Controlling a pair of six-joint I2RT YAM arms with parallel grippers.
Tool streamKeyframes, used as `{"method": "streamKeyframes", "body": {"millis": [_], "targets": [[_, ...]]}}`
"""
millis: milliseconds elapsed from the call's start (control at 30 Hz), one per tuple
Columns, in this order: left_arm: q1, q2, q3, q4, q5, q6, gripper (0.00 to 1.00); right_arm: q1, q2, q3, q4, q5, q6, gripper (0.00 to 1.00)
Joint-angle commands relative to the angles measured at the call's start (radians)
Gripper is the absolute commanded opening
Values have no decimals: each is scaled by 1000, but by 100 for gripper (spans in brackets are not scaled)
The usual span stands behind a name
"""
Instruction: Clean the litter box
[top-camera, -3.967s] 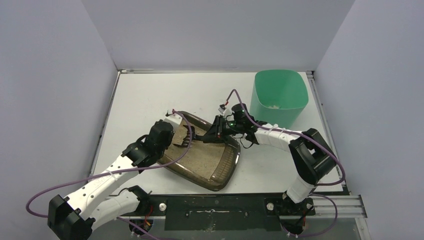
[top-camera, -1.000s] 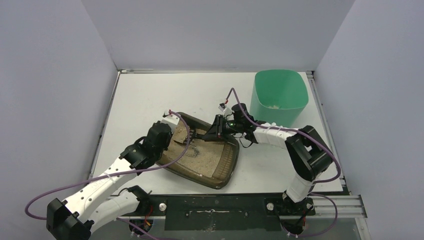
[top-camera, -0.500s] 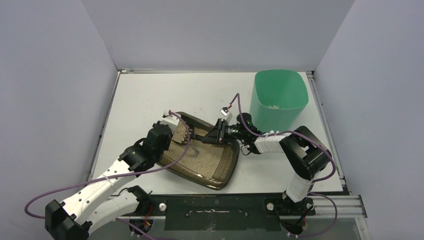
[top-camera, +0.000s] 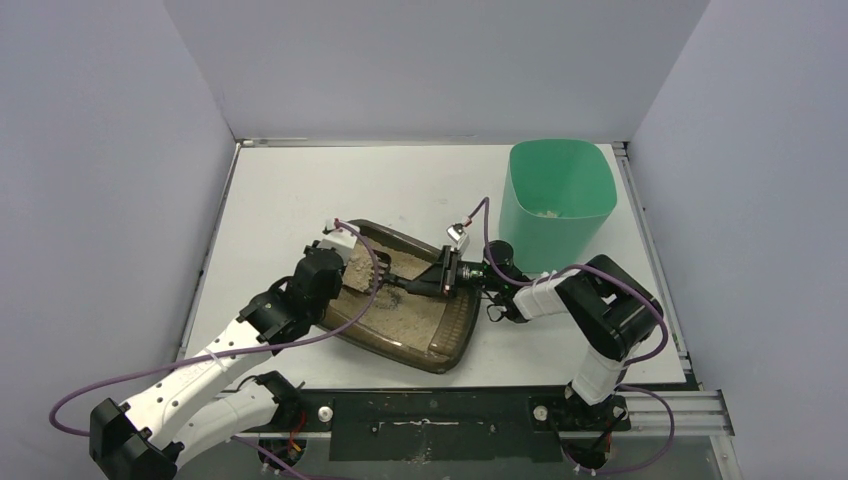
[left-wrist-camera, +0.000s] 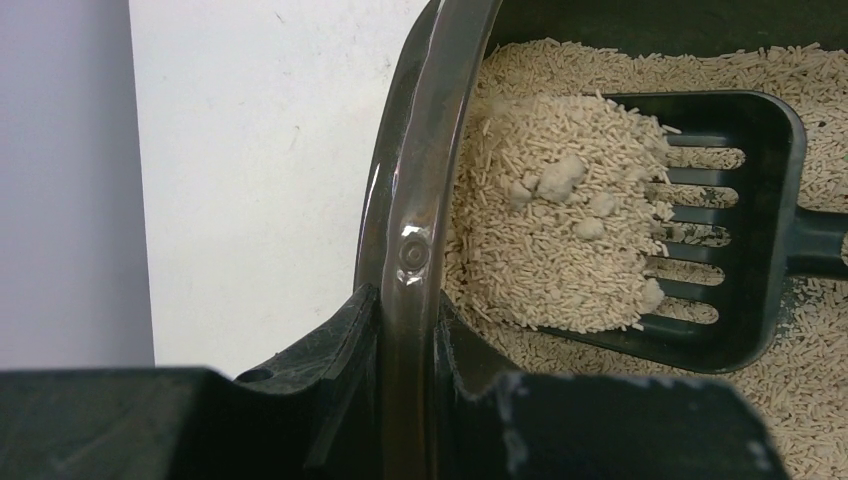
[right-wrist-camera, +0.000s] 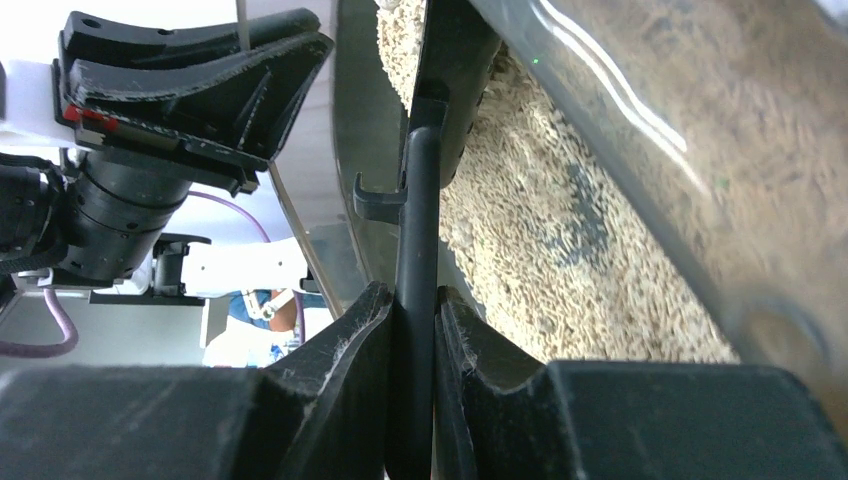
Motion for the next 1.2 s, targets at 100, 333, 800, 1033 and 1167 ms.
{"method": "streamKeyframes", "body": {"millis": [100,333,800,1033,1167], "targets": [[21,-32,51,250,-18,-106,0,-30,-78,-64,152,-24,-7,0],[57,-14,46,258,22,-118,0,-57,-152,-115,166,-36,-4,0],[154,-15,29,297,146,-140,0,-68,-193,-208,350,-65,80,0],[168,-10,26,307,193,-145,0,-119,-223,-264,352,-26,103,0],[170,-7,25,309,215,-145,0,-83,-224,-244,416,-52,127,0]]}}
